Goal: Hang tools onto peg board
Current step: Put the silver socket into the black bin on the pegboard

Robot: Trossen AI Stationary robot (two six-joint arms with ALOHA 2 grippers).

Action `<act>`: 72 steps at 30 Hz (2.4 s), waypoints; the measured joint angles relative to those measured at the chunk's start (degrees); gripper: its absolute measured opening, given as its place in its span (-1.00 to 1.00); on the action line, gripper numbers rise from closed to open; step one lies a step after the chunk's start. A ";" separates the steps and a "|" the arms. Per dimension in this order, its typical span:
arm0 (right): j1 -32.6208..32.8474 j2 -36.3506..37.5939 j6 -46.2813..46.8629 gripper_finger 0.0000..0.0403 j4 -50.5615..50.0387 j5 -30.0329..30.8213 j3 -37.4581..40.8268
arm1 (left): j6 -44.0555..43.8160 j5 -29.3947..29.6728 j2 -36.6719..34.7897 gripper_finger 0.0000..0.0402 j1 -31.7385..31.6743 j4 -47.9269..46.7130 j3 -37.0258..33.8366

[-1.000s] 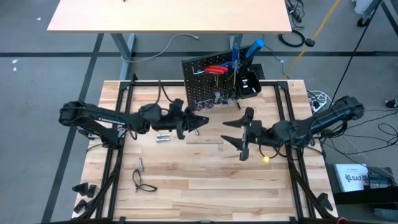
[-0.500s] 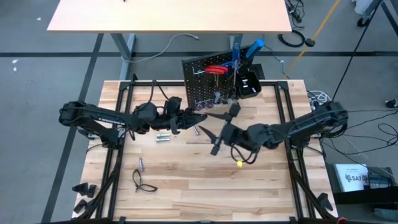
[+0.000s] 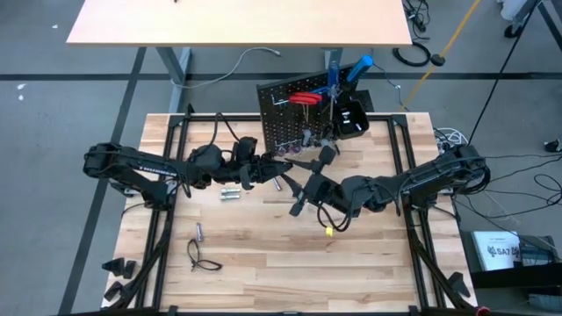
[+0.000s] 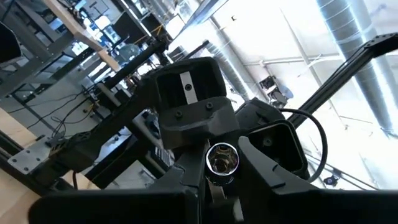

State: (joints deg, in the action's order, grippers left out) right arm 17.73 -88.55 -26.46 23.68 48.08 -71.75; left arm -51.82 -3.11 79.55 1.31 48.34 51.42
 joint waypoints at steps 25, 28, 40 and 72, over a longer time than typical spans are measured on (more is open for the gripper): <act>0.03 -0.22 -2.28 -0.76 -4.97 7.23 0.15 | -6.57 -11.28 -0.02 -0.05 -5.89 -11.77 0.05; 0.43 0.76 -1.55 -0.76 -7.59 11.05 0.15 | -5.62 -13.11 -0.16 -0.05 -6.67 -12.16 -0.54; -0.82 20.67 40.69 -0.76 -53.43 13.62 0.00 | 3.91 -13.64 -4.94 -0.05 -6.81 -28.50 -2.97; -30.53 25.38 50.02 -0.34 -66.75 -7.70 0.02 | 22.15 12.67 -7.39 -0.05 8.95 -48.34 -2.84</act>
State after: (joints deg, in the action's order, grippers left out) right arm -12.80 -63.18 23.56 -43.07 40.37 -71.72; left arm -29.67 9.55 72.16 10.26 0.00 48.58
